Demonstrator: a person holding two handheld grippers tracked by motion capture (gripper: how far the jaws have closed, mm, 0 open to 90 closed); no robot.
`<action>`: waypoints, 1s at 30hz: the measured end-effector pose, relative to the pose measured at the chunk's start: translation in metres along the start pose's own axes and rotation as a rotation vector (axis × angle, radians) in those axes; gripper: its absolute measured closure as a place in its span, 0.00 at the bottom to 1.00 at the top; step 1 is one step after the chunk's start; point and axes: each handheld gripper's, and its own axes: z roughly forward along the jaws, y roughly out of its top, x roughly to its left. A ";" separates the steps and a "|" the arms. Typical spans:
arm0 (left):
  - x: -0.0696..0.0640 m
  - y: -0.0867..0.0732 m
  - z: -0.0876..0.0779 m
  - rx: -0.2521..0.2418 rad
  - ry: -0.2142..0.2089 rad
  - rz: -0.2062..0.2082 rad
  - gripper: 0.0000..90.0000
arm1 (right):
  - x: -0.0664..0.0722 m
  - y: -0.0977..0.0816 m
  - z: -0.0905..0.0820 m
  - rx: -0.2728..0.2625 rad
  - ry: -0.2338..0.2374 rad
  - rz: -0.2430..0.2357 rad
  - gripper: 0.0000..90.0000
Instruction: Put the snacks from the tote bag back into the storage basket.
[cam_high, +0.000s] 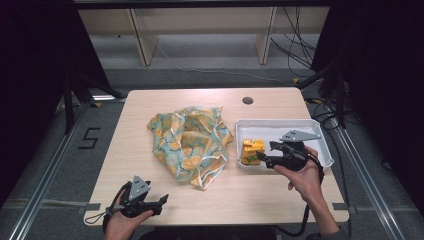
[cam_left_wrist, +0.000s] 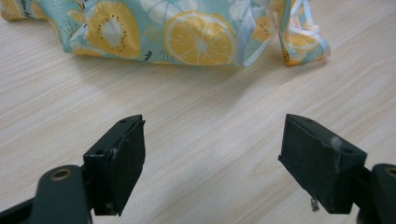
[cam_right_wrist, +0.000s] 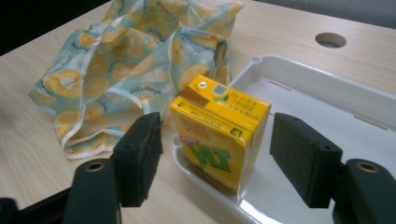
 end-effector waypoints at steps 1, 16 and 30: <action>0.000 0.000 0.000 -0.001 0.001 0.000 0.24 | 0.000 -0.002 0.001 -0.015 0.006 0.007 0.37; -0.003 0.001 0.002 -0.020 0.002 -0.030 0.24 | 0.001 -0.016 -0.005 -0.038 0.026 -0.013 0.24; -0.001 0.001 0.002 0.001 0.002 0.015 0.24 | 0.002 -0.028 -0.003 0.002 0.041 -0.008 0.20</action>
